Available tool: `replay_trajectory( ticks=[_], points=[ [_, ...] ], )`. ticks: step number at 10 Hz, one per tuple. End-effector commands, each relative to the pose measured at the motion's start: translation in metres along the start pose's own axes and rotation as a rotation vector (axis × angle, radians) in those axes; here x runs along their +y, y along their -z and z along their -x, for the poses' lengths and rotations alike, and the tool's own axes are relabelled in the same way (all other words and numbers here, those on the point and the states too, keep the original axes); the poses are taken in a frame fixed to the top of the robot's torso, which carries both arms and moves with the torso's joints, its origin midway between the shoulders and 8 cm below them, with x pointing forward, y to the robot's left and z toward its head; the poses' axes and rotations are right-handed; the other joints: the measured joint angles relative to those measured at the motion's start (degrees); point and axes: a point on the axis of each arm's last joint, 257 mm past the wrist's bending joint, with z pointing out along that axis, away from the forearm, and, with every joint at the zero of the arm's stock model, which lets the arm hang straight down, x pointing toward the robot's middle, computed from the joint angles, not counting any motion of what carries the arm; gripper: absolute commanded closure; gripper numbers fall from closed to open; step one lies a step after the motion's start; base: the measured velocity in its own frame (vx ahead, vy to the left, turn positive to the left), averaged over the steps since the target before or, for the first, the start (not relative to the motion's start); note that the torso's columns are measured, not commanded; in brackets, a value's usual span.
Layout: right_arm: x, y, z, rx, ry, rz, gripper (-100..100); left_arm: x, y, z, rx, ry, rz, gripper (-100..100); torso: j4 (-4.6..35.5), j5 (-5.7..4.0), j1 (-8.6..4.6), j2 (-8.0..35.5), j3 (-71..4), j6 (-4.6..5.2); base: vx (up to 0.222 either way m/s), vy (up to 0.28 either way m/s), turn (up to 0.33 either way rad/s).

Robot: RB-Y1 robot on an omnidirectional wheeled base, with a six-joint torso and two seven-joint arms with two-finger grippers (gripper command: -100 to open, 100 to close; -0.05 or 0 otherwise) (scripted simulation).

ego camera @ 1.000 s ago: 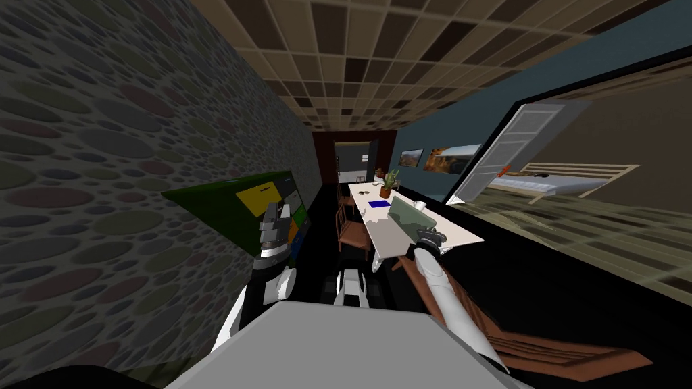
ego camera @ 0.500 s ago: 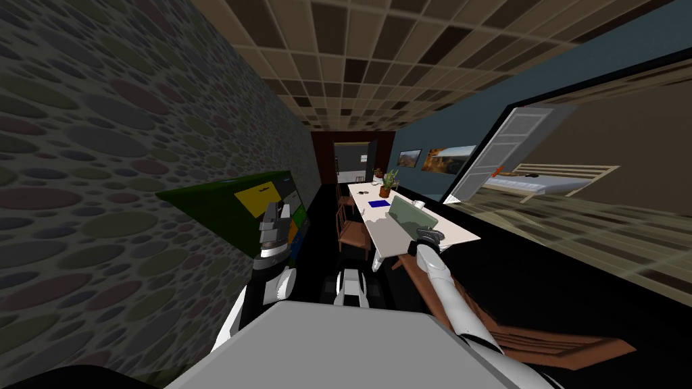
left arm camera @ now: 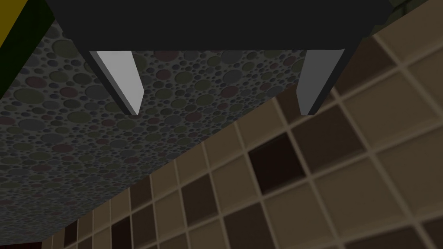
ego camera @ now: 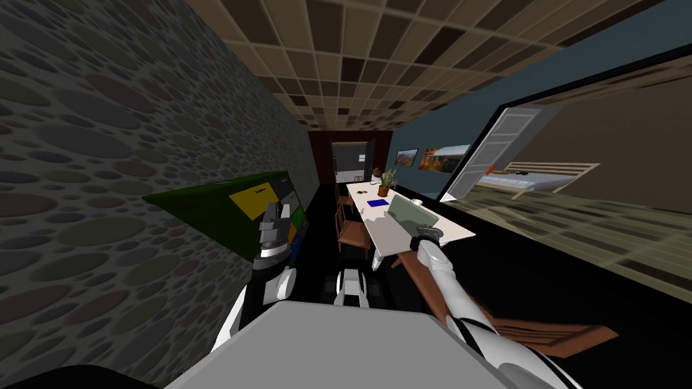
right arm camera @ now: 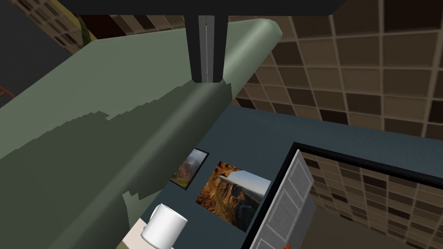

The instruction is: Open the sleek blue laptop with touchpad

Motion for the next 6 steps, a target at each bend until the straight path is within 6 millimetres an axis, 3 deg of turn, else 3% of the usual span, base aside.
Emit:
replay_trajectory(
  ticks=[1,2,3,5,6],
  points=[
    [0.004,-0.006,-0.006,0.03,-0.017,0.026,100,0.0,0.0,0.0,0.0,0.0,0.0,0,0.0,-0.01,0.04,0.0,0.0,-0.04,-0.001,0.017,0.003],
    [0.005,-0.006,-0.007,0.033,-0.025,0.028,100,0.0,0.0,0.0,0.0,0.0,0.0,0,0.0,-0.02,0.0,0.0,0.0,-0.06,0.0,0.0,0.0],
    [0.003,-0.021,0.006,0.024,-0.01,0.05,100,0.0,0.0,0.0,0.0,0.0,0.0,0,0.0,-0.03,-0.04,0.0,0.0,-0.05,-0.004,0.025,-0.111],
    [0.007,-0.021,-0.005,0.057,-0.042,0.063,100,0.0,0.0,0.0,0.0,0.0,0.0,0,0.0,-0.01,0.05,0.0,0.0,-0.07,-0.003,0.024,-0.029],
    [0.003,-0.035,0.012,0.036,-0.029,0.081,100,0.0,0.0,0.0,0.0,0.0,0.0,0,0.0,-0.02,0.01,0.0,0.0,-0.07,-0.005,0.029,-0.095]
  ],
)
